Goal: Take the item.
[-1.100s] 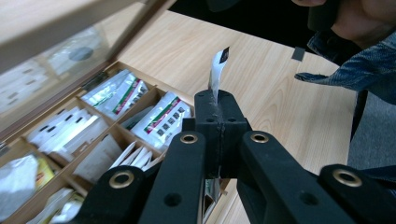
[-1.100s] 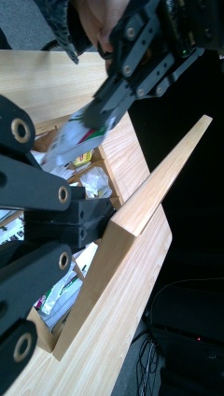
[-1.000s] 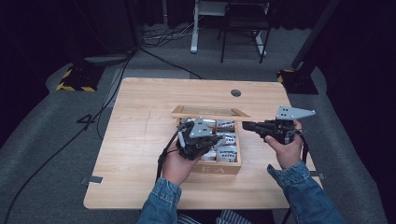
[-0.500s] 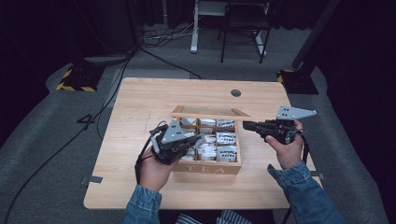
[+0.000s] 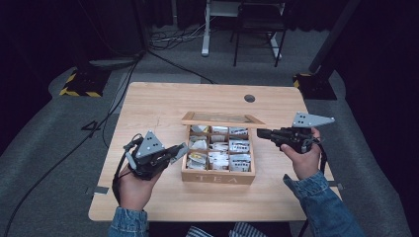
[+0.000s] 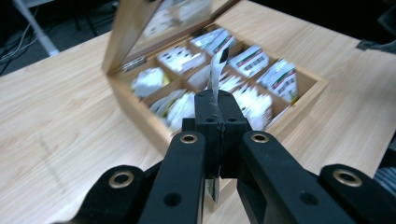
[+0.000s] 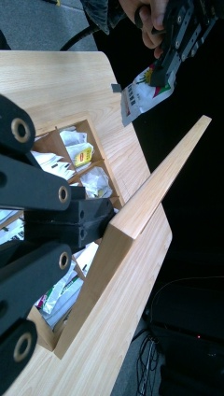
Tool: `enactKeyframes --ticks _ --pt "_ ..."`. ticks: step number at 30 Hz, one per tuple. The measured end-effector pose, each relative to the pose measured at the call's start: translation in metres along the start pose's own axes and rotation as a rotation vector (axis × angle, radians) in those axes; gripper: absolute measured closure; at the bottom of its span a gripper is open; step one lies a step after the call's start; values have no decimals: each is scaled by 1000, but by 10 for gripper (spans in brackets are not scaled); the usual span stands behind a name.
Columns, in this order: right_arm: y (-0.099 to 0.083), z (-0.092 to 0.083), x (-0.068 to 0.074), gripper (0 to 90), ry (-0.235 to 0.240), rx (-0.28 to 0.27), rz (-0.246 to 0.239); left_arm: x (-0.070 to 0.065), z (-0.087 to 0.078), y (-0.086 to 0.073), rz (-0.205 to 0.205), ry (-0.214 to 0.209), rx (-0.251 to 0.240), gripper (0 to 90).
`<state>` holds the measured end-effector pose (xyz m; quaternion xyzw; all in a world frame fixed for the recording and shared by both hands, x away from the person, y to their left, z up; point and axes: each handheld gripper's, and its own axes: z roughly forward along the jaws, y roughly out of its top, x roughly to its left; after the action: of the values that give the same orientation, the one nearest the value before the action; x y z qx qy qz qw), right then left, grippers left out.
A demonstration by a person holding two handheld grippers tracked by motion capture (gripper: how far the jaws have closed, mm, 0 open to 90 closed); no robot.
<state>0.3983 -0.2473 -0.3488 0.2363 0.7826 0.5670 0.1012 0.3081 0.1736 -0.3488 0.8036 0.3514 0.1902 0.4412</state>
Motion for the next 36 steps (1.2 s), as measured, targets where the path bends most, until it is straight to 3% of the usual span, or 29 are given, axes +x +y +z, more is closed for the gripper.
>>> enactKeyframes --ticks 8,13,18,22,29,36 --pt "-1 -1 3 900 -9 7 -3 15 -9 -14 -35 78 32 899" --pt "-2 -1 3 900 -8 9 -2 23 -12 -21 -57 99 41 899" --pt "-2 -2 4 900 -11 11 -6 33 -13 -29 -104 125 51 899" --pt "-3 -2 5 900 -14 11 -5 47 -6 -41 -160 181 79 898" --pt "-3 -3 5 900 -11 14 -5 65 6 -53 -228 175 100 898" --pt "-3 -2 6 900 -13 14 -4 72 17 -64 -265 187 119 898"
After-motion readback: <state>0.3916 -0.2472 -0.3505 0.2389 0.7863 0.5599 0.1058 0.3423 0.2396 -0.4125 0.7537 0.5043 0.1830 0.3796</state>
